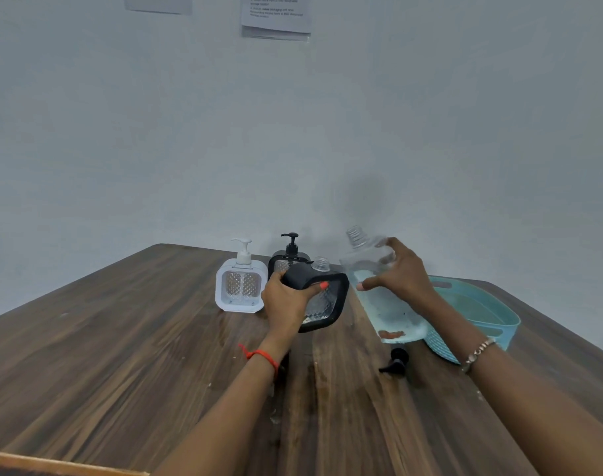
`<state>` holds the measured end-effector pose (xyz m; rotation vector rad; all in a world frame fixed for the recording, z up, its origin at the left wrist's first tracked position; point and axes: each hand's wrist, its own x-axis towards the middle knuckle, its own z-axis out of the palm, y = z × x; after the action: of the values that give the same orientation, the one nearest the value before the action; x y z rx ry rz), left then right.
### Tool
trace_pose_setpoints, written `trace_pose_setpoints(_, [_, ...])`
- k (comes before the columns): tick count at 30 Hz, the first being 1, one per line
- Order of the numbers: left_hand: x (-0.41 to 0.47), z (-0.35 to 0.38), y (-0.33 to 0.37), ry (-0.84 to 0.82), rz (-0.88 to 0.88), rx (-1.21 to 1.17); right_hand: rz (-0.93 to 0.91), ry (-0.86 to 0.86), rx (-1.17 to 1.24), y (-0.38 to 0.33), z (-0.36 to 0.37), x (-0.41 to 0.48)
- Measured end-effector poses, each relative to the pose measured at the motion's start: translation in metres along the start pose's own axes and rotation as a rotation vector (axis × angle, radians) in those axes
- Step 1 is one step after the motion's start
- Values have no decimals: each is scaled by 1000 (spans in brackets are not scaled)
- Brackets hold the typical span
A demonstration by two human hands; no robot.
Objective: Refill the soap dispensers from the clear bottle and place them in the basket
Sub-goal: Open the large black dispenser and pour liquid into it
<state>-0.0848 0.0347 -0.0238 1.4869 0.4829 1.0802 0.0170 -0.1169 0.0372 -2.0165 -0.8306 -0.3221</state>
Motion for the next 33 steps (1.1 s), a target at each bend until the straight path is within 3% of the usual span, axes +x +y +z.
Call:
trace_pose_setpoints(11, [25, -19, -13, -88, -75, -55, 165, -20, 515, 43, 20, 10])
trace_pose_setpoints(21, [39, -26, -18, -116, -96, -92, 161, -130, 689, 61, 43, 12])
trace_pose_setpoints(29, [42, -31, -23, -114, -108, -115, 126, -318, 603, 73, 36, 26])
trace_pose_setpoints(31, [43, -32, -23, -112, -109, -121, 129, -210, 537, 64, 35, 23])
trace_pose_setpoints(33, [43, -34, -22, -103, -104, -115, 35, 94, 390, 49, 37, 12])
